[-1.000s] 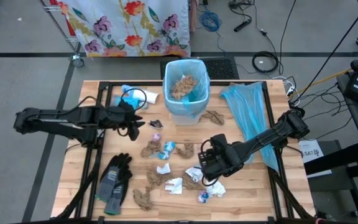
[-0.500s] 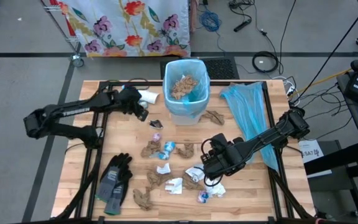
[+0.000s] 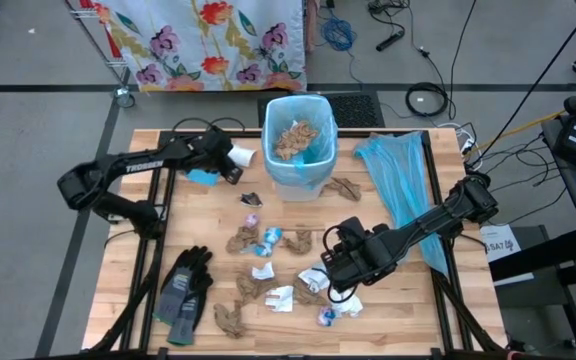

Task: Place trash/remove bag and relplace
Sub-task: Put the white trashbag into the trash bin

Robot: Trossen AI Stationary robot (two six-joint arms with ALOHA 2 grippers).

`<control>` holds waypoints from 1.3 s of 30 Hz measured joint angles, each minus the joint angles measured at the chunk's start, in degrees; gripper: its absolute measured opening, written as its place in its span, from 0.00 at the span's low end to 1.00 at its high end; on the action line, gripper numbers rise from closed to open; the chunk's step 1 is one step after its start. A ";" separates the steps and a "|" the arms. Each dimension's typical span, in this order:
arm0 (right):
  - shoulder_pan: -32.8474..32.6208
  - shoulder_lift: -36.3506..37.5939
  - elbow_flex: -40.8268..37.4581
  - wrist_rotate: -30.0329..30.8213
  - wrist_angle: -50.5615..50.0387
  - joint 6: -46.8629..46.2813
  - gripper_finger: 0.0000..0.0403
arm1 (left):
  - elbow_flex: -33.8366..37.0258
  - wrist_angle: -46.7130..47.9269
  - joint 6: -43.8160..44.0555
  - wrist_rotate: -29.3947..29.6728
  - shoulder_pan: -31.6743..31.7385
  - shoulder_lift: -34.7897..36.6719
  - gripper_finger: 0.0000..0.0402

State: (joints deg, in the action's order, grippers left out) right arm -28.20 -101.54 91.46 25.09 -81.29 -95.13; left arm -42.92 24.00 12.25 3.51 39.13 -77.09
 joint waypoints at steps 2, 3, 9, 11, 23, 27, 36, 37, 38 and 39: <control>-0.05 0.00 0.00 -0.12 0.16 -0.16 0.40 | -0.02 -0.83 -0.67 0.18 0.41 -1.53 0.35; -0.06 0.00 0.00 -0.25 0.27 -0.40 0.40 | -0.02 -1.14 -0.72 0.33 0.64 -2.41 0.35; -0.07 0.00 0.00 -1.41 0.50 -1.48 0.40 | -0.02 -2.54 -1.12 1.05 1.53 -8.17 0.35; -0.06 0.00 0.00 -1.43 0.43 -1.70 0.40 | -0.10 -3.21 -1.16 1.05 1.51 -9.68 0.35; -0.03 -0.02 0.00 -1.39 0.27 -1.70 0.40 | -0.28 -3.11 -1.68 -0.75 0.36 -14.19 0.03; -0.02 -0.02 0.00 -1.18 0.23 -1.67 0.40 | -0.15 1.57 -0.55 -2.62 -1.37 -10.99 0.02; -0.02 -0.02 0.00 -0.82 -0.26 -1.48 0.40 | 0.20 13.27 6.89 -3.63 -11.90 6.56 0.01; -0.02 -0.02 0.00 -0.82 -0.23 -1.47 0.40 | 0.19 13.59 7.65 -3.52 -13.19 8.85 0.01; -0.02 -0.04 0.00 -0.83 -0.24 -1.46 0.40 | 0.17 14.31 8.68 -3.51 -14.37 11.15 0.01; -0.02 -0.03 0.00 -0.71 -0.28 -1.46 0.40 | 0.17 15.21 9.82 -3.49 -15.35 13.38 0.01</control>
State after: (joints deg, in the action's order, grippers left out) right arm -28.23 -101.57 91.46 24.38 -81.57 -96.60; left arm -42.74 39.22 22.07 0.02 23.79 -63.70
